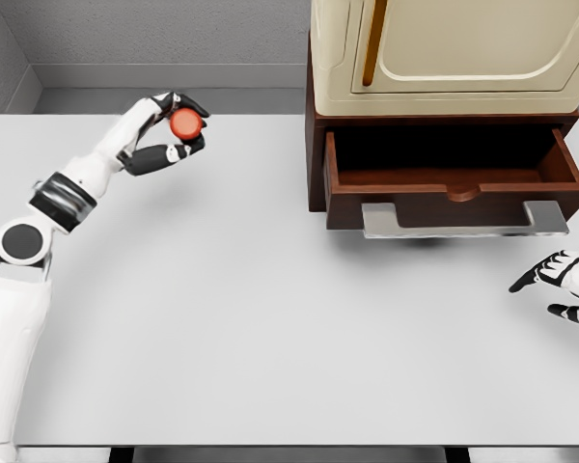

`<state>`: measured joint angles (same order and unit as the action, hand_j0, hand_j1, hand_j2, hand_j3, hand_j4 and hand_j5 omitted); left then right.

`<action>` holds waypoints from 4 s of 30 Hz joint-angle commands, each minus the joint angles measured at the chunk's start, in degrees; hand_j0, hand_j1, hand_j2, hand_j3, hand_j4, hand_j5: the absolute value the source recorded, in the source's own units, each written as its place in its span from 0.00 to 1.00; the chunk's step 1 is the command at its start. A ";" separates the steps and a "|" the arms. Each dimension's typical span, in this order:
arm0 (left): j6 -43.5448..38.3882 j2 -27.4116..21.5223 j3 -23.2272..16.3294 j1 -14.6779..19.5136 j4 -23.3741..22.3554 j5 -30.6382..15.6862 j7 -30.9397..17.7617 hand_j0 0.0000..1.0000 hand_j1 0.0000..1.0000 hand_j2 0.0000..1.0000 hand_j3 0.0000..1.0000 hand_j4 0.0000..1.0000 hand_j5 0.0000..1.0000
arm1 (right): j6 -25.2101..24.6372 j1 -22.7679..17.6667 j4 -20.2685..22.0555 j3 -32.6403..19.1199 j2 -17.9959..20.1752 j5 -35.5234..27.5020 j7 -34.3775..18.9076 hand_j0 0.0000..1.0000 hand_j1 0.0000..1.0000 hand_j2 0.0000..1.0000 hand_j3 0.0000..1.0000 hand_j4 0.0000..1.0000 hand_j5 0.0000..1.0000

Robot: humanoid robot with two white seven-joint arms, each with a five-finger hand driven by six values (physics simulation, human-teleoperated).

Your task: Put the switch into the drawer with left arm, and close the drawer with right arm

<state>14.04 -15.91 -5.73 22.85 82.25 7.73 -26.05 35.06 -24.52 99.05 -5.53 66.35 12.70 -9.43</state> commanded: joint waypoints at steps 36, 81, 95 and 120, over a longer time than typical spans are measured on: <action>0.81 6.59 -9.91 0.53 20.94 39.73 0.47 0.40 0.40 0.40 0.40 0.40 0.40 | -0.06 0.00 0.01 -0.01 0.09 -0.39 0.02 0.67 0.67 0.67 0.67 0.67 0.67; 5.38 15.91 -24.68 13.71 10.74 53.35 0.29 0.39 0.39 0.39 0.39 0.39 0.39 | -0.06 0.00 0.09 -0.01 0.09 -0.39 0.02 0.67 0.67 0.67 0.67 0.67 0.67; 5.73 15.91 -26.00 14.41 10.92 54.41 0.21 0.84 0.84 0.84 0.84 0.84 0.84 | -0.06 0.00 0.09 -0.01 0.09 -0.39 0.02 0.67 0.67 0.67 0.67 0.67 0.67; 20.96 3.53 -16.42 13.54 21.02 28.67 0.38 1.00 1.00 1.00 1.00 1.00 1.00 | -0.06 0.09 0.71 -0.10 -0.17 -0.74 0.11 0.67 0.67 0.67 0.67 0.67 0.67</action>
<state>30.64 -7.51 -26.04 36.30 102.45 45.02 -25.73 35.06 -24.43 99.71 -5.60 66.18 12.35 -9.38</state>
